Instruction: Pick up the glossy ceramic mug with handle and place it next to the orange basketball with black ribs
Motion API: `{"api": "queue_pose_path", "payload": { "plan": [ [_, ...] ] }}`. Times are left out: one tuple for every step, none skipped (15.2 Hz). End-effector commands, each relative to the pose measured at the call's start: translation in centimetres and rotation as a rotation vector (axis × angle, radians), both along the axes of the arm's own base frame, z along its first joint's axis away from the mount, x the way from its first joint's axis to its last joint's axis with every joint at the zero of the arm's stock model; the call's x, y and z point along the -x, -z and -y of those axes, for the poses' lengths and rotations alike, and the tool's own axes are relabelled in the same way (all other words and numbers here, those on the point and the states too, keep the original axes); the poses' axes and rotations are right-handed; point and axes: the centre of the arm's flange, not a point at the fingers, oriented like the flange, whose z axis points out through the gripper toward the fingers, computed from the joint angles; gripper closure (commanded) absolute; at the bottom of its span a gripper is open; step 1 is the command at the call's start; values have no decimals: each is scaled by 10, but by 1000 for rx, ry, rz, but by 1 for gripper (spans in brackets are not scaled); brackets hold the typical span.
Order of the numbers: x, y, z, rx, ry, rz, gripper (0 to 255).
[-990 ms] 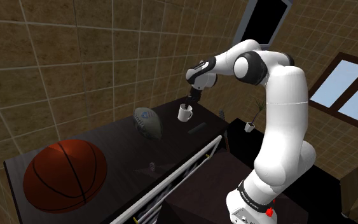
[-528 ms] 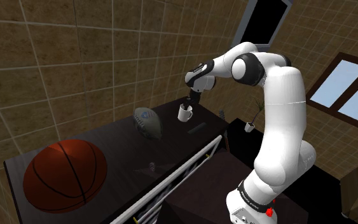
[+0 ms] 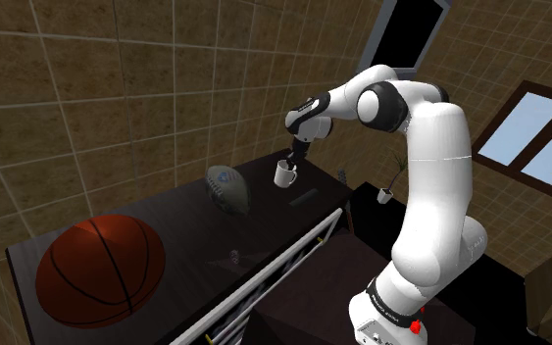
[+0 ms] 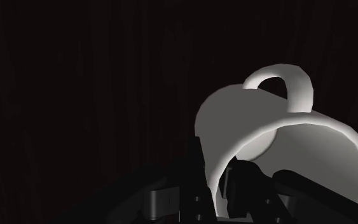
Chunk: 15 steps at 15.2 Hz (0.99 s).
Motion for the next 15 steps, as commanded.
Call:
{"api": "queue_pose_path", "payload": {
  "plan": [
    [0, 0, 0, 0, 0, 0, 255],
    [0, 0, 0, 0, 0, 0, 255],
    [0, 0, 0, 0, 0, 0, 255],
    [0, 0, 0, 0, 0, 0, 255],
    [0, 0, 0, 0, 0, 0, 255],
    [0, -5, 0, 0, 0, 0, 255],
    [0, -11, 0, 0, 0, 0, 255],
    [0, -16, 0, 0, 0, 0, 255],
    [0, -21, 0, 0, 0, 0, 255],
    [0, -26, 0, 0, 0, 0, 255],
    [0, -32, 0, 0, 0, 0, 255],
    [0, -37, 0, 0, 0, 0, 255],
    [0, -42, 0, 0, 0, 0, 255],
    [0, -48, 0, 0, 0, 0, 255],
    [0, -53, 0, 0, 0, 0, 255]
  ]
}}
